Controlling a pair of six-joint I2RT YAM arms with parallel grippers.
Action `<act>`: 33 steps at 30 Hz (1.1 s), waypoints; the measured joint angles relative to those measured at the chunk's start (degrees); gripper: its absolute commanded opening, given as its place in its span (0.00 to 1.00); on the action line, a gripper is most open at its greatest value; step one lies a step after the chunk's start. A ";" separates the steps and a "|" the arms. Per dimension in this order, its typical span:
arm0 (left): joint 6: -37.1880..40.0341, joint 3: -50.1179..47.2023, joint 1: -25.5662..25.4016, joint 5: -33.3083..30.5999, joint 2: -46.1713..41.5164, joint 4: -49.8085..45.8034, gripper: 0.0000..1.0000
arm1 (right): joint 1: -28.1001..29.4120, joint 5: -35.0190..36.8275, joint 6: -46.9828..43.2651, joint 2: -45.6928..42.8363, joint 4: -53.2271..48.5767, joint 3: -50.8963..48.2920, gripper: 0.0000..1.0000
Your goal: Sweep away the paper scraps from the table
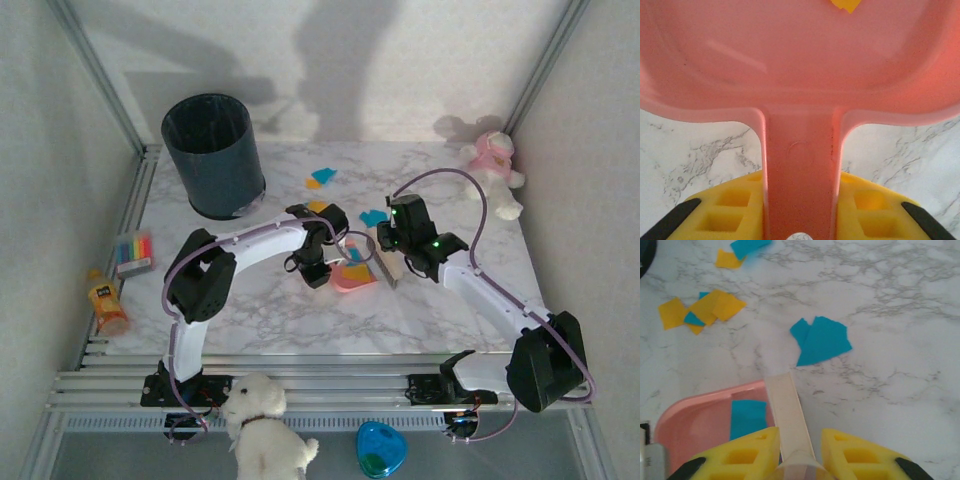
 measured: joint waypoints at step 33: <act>-1.51 -1.60 4.02 -3.08 -1.55 0.92 0.00 | -14.97 4.35 -7.54 23.76 10.01 18.21 0.00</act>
